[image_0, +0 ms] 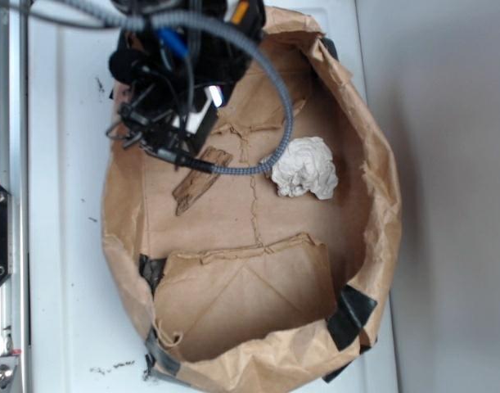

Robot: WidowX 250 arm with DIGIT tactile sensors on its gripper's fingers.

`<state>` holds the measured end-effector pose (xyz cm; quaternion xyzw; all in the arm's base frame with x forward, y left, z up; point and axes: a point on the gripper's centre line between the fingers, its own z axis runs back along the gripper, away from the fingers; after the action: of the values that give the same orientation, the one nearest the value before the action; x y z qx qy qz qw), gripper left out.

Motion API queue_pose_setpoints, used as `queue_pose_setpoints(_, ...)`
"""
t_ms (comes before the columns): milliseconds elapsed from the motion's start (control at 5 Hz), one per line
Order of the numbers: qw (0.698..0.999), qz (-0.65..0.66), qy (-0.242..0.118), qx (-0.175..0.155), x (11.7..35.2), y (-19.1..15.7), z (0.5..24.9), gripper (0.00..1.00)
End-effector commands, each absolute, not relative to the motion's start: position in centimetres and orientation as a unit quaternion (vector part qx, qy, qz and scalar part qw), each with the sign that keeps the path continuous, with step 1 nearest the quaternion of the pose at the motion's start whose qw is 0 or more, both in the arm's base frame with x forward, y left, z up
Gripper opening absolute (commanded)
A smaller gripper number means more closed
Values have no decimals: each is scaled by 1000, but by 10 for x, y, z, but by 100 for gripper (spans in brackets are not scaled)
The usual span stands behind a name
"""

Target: Grab the blue ball.

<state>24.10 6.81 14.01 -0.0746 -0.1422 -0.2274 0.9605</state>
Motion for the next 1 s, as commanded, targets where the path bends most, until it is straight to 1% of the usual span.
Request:
queue_pose_setpoints(0,962,-243,-122,-11,259,93,93,100)
queue_pose_setpoints(400,963,-250,-102,14,263,106,58,100)
queue_pose_setpoints(600,962,-250,-94,50,265,112,40,100)
queue_pose_setpoints(800,961,-255,-93,50,259,115,41,100)
